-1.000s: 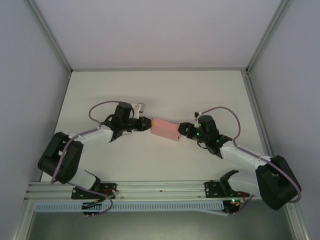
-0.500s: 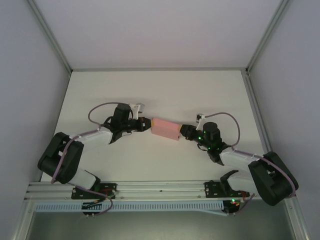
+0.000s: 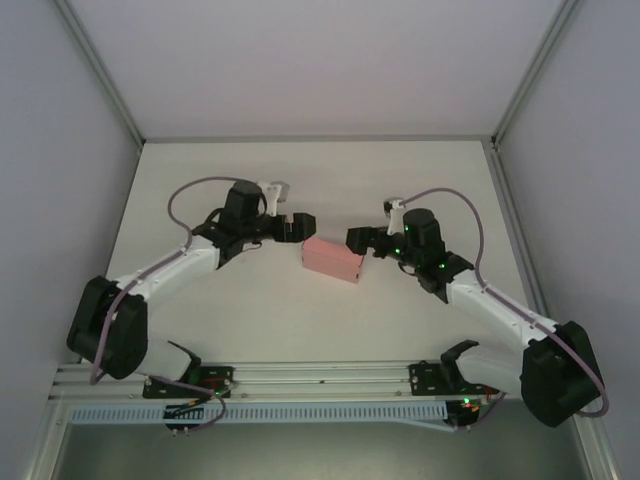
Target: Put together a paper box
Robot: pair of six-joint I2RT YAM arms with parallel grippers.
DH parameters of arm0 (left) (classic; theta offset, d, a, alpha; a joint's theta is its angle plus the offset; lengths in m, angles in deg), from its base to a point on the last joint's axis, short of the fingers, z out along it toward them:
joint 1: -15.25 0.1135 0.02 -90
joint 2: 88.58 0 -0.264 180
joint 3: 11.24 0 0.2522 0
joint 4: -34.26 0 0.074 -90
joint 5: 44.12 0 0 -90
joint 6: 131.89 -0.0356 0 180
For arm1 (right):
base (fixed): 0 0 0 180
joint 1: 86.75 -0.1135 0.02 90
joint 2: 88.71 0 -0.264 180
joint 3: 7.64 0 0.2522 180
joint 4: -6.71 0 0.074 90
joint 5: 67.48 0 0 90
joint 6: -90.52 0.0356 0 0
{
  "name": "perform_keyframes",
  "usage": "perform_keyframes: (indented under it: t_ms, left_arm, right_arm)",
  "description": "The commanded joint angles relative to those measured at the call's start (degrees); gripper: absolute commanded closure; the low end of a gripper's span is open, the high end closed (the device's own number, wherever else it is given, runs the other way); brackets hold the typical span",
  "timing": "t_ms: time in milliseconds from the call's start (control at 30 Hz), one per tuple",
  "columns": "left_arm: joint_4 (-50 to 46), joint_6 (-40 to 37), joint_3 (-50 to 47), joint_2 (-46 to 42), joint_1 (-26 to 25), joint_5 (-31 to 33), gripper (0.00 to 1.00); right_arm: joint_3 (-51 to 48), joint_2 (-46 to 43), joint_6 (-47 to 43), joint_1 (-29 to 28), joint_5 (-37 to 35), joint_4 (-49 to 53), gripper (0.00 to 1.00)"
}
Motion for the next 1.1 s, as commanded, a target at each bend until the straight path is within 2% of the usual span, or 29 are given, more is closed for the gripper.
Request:
perform_keyframes:
  t_ms: [0, 33, 133, 267, 433, 567, 667, 733, 800, 833, 900, 1067]
  left_arm:
    - [-8.65, -3.07, 0.97, -4.83, 1.20, 11.81, 0.00]
    - [-10.11, -2.85, 0.49, -6.05, 1.76, 14.92, 0.00]
    - [-13.79, -2.54, -2.68, -10.66, 4.11, 21.34, 0.00]
    - [-17.03, -1.05, -8.64, -17.33, 6.21, 25.30, 0.00]
    - [-17.32, 1.23, -13.90, -22.05, 6.48, 26.51, 0.00]
    - [-17.91, 0.80, -13.27, -21.52, 6.47, 26.64, 0.00]
    - [-18.32, 0.63, -12.44, -21.01, 6.48, 26.81, 0.00]
    - [-18.35, 0.34, -12.15, -21.06, 6.48, 26.72, 0.00]
    - [-18.39, 0.19, -12.14, -21.51, 6.47, 26.99, 0.00]
    - [-18.45, 0.23, -12.14, -21.80, 6.48, 27.28, 0.00]
    - [-18.49, 0.09, -12.32, -22.42, 6.48, 27.65, 0.00]
    - [-18.77, 0.64, -12.40, -23.99, 6.48, 28.67, 0.00]
  right_arm:
    - [6.06, 3.06, -19.69, -0.17, 12.50, 11.13, 0.00]
    - [8.29, 4.76, -23.01, -0.40, 13.38, 14.06, 0.00]
    - [15.57, 11.11, -32.41, -1.87, 10.13, 23.48, 0.00]
    - [25.06, 20.33, -44.59, -6.23, 7.38, 38.27, 0.00]
    - [31.46, 28.59, -48.31, -10.81, -3.29, 42.96, 0.00]
    - [34.25, 32.46, -48.58, -12.30, -10.45, 43.53, 0.04]
    - [35.58, 34.01, -49.97, -13.27, -12.80, 44.43, 0.18]
    - [36.41, 34.68, -51.14, -13.98, -12.93, 45.80, 0.36]
    - [36.42, 34.88, -52.18, -15.13, -15.98, 45.60, 0.59]
    - [36.34, 34.88, -53.11, -15.70, -17.63, 45.48, 0.66]
    - [36.33, 34.72, -54.76, -16.52, -20.00, 45.28, 0.72]
    - [36.05, 33.93, -60.23, -18.36, -28.67, 40.50, 0.73]
